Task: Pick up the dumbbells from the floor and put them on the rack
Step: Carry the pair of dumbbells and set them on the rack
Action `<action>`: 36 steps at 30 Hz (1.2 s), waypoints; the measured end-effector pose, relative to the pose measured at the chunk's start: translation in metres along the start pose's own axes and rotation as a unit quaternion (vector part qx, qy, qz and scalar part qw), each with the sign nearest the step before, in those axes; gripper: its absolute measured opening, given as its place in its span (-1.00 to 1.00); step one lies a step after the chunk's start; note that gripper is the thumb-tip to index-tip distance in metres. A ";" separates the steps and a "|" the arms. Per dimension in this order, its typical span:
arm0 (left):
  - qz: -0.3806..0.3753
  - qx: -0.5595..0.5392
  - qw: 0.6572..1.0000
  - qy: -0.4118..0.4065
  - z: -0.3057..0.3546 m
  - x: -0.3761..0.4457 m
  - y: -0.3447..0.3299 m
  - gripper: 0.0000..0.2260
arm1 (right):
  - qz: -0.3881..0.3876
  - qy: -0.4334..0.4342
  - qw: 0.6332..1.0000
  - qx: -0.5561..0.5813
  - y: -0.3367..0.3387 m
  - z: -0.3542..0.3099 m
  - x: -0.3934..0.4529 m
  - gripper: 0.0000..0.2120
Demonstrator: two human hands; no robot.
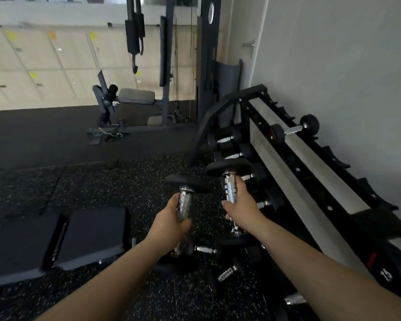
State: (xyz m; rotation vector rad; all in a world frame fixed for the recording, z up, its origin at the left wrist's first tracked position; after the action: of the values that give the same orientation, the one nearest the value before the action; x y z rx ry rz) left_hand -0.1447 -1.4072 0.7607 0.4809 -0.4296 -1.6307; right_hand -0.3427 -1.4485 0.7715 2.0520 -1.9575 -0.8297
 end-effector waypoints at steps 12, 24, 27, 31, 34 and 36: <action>0.023 0.003 1.000 -0.003 -0.039 0.198 0.080 -0.34 | -0.020 0.007 1.000 -0.014 -0.041 -0.080 0.193 -0.24; 0.003 0.027 0.999 -0.031 -0.076 0.408 0.197 -0.36 | 0.031 -0.020 0.999 0.038 -0.080 -0.181 0.391 -0.24; 0.000 0.017 0.999 -0.033 -0.077 0.444 0.214 -0.37 | 0.038 -0.017 0.998 0.041 -0.083 -0.202 0.425 -0.26; -0.006 -0.012 0.999 -0.029 -0.080 0.491 0.228 -0.37 | 0.044 -0.017 0.998 0.039 -0.084 -0.221 0.472 -0.27; -0.008 -0.012 1.000 -0.023 -0.085 0.530 0.237 -0.36 | 0.044 -0.020 0.998 0.041 -0.086 -0.230 0.509 -0.29; -0.009 -0.008 1.000 -0.022 -0.087 0.557 0.240 -0.37 | 0.042 -0.020 0.998 0.040 -0.086 -0.233 0.536 -0.30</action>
State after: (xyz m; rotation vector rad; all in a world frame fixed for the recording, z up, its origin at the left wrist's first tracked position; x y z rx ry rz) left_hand 0.0514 -1.9875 0.7828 0.4378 -0.4464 -1.6635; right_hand -0.1639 -2.0118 0.7799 1.9949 -2.1156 -0.7912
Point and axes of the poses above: each hand's wrist, its own x-axis towards the middle knuckle, its own y-axis out of the back of the hand, z = x × y, the point moved 9 cm from there along x, towards the middle knuckle, and after that the axes turned 8 degrees about -y, right-handed, at the moved point
